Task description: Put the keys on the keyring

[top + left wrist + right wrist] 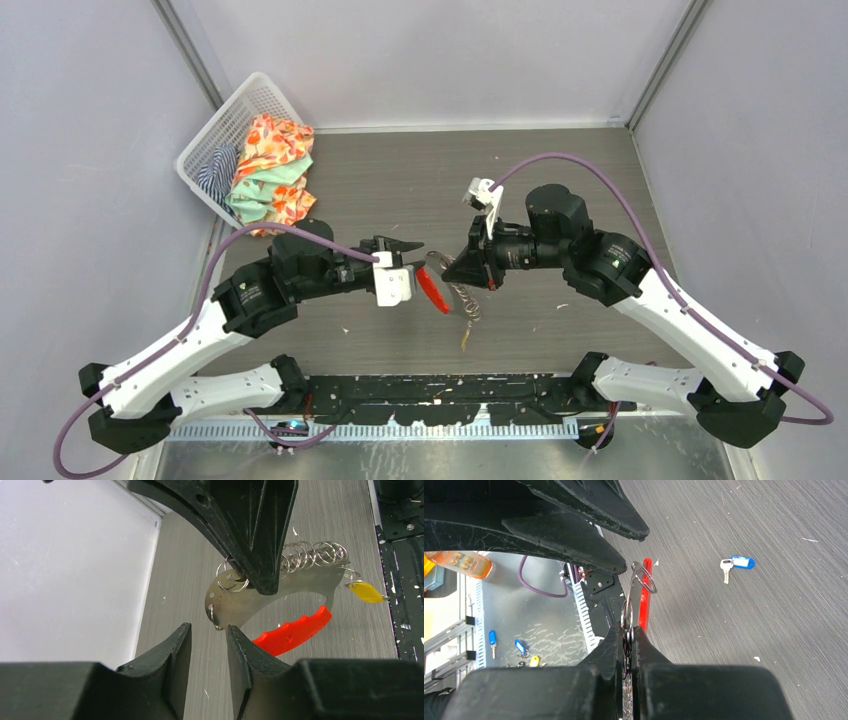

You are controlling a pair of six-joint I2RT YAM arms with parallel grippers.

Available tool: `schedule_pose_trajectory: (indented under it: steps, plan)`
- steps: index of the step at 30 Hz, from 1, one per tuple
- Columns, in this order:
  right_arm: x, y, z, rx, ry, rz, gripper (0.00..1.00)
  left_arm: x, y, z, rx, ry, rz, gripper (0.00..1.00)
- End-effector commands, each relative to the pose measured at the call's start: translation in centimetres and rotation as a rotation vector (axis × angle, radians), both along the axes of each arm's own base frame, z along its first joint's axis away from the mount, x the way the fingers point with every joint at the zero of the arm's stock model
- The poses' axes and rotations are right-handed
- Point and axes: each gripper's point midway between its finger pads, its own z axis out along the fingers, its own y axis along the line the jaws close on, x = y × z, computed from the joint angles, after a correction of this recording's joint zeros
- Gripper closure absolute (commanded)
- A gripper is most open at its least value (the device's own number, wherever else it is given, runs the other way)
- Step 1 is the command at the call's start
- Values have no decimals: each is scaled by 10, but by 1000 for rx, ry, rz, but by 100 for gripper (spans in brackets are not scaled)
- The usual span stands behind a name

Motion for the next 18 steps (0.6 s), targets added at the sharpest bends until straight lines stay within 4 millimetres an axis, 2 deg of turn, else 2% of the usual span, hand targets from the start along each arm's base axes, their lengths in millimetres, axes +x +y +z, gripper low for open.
schedule_pose_trajectory:
  steps: [1, 11, 16, 18]
  plan:
    - [-2, 0, 24, 69, -59, 4, 99, 2, 4, 17, -38, 1, 25, 67]
    - [-2, 5, 24, 77, -51, 17, 99, 4, -3, 12, -46, 31, 22, 69]
    - [-3, 6, 24, 80, -50, 19, 99, 5, -5, 11, -44, 36, 20, 75]
    - [-3, 6, 23, 79, -49, 19, 99, 6, -6, 13, -49, 30, 24, 81]
